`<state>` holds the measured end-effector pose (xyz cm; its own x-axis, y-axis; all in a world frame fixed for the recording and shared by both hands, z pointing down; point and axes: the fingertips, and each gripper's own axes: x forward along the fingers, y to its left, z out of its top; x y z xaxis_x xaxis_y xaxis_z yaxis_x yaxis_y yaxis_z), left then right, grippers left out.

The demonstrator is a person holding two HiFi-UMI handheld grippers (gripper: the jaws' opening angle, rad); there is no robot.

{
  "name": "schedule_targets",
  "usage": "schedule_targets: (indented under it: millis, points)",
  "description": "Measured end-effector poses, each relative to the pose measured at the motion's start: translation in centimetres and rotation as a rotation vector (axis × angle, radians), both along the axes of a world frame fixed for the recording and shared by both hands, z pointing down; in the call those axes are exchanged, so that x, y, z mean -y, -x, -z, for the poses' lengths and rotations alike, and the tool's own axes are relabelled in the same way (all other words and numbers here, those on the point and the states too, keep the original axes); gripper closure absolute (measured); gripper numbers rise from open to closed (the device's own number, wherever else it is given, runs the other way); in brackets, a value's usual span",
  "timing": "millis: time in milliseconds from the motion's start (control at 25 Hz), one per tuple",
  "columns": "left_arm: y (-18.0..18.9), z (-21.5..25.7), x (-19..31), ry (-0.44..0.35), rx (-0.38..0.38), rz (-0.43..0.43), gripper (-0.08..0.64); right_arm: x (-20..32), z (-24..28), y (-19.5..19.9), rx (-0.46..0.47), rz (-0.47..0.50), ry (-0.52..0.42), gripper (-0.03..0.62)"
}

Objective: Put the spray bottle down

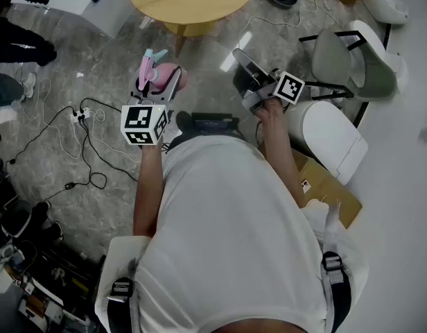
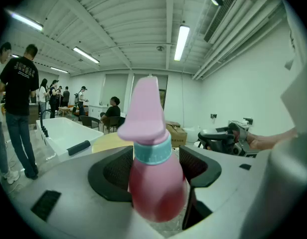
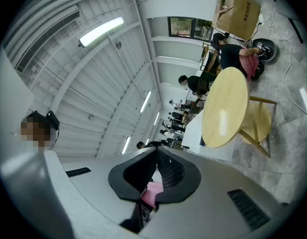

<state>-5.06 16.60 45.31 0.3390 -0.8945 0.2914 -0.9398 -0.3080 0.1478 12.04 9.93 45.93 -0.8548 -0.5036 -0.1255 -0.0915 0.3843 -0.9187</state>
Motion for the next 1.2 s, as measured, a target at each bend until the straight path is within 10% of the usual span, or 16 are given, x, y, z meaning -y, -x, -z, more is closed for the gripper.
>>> schedule_targets:
  millis: [1200]
  points:
    - [2.6, -0.4, 0.6, -0.011, -0.020, -0.020, 0.270, 0.2, -1.2, 3.2, -0.061, -0.005, 0.044, 0.572]
